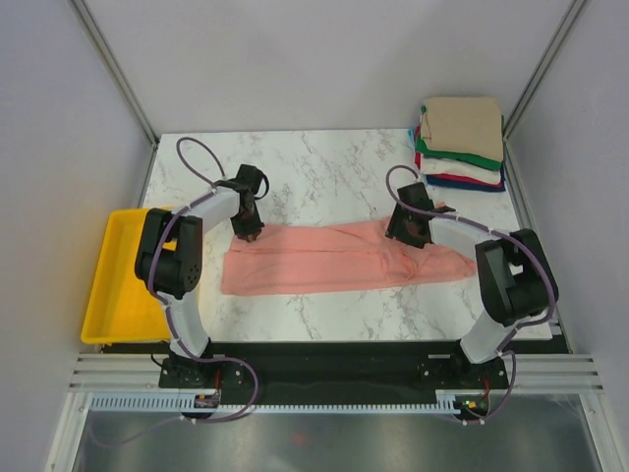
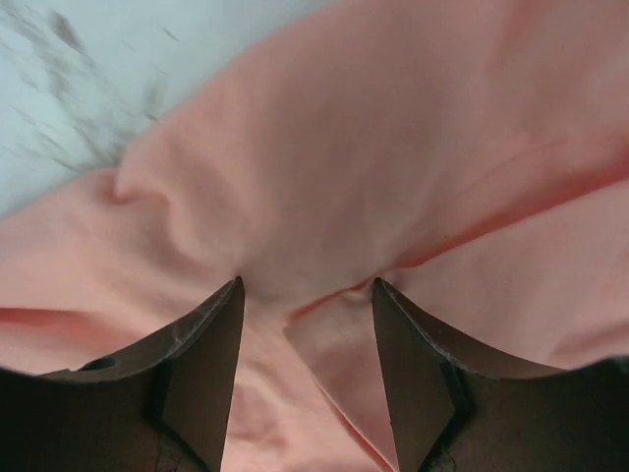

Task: Fold and stack the t-shirts
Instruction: Fold the tshirt

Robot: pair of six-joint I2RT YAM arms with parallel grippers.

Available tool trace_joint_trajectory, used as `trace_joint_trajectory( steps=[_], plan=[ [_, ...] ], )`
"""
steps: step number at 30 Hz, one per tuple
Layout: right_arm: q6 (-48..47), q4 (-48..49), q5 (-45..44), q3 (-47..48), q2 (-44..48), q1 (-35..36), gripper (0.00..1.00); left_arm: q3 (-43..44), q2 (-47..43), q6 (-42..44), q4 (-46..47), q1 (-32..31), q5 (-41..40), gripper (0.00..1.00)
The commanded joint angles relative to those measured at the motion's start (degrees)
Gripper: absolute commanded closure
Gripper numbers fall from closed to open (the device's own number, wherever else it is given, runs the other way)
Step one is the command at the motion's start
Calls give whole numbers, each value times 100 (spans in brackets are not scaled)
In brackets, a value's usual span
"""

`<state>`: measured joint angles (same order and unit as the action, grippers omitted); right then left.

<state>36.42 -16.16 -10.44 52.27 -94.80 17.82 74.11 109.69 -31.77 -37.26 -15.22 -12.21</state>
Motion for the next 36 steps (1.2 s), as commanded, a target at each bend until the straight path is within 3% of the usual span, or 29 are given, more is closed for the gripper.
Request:
trace_joint_trajectory(
  steps=[1, 6, 11, 20, 22, 25, 28, 30, 36],
  plan=[
    [-30, 175, 24, 581, -711, -16, 38, -273, -132, -391, -185, 28, -361, 72],
    [14, 70, 585, 1879, -1777, -16, 41, -958, -509, -768, -230, 134, 130, 72],
    [49, -53, 1339, 3138, -2831, 151, 42, -2136, -1475, -1120, 77, -138, 693, 72],
    [-355, -440, 2774, 6232, -4853, 450, 43, -3674, -2856, -2429, 586, -1640, 1518, 70],
    [-486, -449, 3073, 6768, -5204, 529, 41, -3920, -3085, -2921, 859, -2307, 1799, 70],
    [-732, -431, 3363, 7287, -5521, 573, 38, -3677, -3129, -3212, 913, -3090, 1959, 69],
    [-1109, -432, 3557, 7692, -5646, 564, 33, -3185, -3427, -3222, 545, -3618, 1758, 67],
    [-1286, -440, 3619, 7851, -5585, 547, 28, -2677, -3647, -3169, -198, -3926, 1094, 62],
    [-1533, -432, 3742, 7755, -4831, 529, 18, -2418, -4315, -2950, -1196, -4050, -245, 47]
  ],
)
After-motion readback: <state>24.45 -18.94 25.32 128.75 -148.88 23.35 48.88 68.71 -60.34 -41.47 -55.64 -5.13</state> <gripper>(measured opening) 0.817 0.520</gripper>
